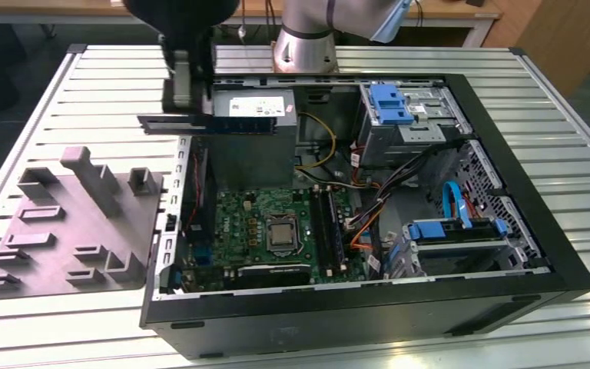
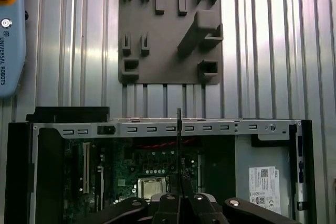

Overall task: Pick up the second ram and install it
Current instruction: 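Pick up the second ram and move it above second insertion slot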

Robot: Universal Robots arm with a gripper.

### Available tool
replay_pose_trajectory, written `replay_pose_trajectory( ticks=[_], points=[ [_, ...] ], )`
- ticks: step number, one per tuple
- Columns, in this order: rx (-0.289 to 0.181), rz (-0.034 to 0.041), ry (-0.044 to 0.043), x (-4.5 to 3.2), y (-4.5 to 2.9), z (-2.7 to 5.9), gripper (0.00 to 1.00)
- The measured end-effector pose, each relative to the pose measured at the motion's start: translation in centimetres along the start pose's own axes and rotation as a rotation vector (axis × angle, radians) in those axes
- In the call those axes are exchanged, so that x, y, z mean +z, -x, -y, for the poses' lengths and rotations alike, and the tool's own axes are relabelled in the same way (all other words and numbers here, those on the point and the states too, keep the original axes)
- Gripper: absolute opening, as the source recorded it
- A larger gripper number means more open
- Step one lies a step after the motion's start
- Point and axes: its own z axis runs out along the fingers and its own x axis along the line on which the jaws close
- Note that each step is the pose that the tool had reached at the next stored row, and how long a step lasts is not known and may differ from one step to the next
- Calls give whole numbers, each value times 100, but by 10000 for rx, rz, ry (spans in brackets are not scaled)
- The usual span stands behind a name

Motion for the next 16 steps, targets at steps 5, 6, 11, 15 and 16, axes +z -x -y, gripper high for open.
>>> replay_pose_trajectory(
  ticks=[5, 6, 11, 15, 16],
  points=[
    [0, 0, 4, -9, 4, 227, 12],
    [1, 0, 4, -10, 5, 271, 12],
    [1, -1, 5, -15, 10, 500, 12],
    [-2, 1, 7, -4, 16, 651, 12],
    [-12, 5, 7, 1, 15, 660, 12]
  ],
)
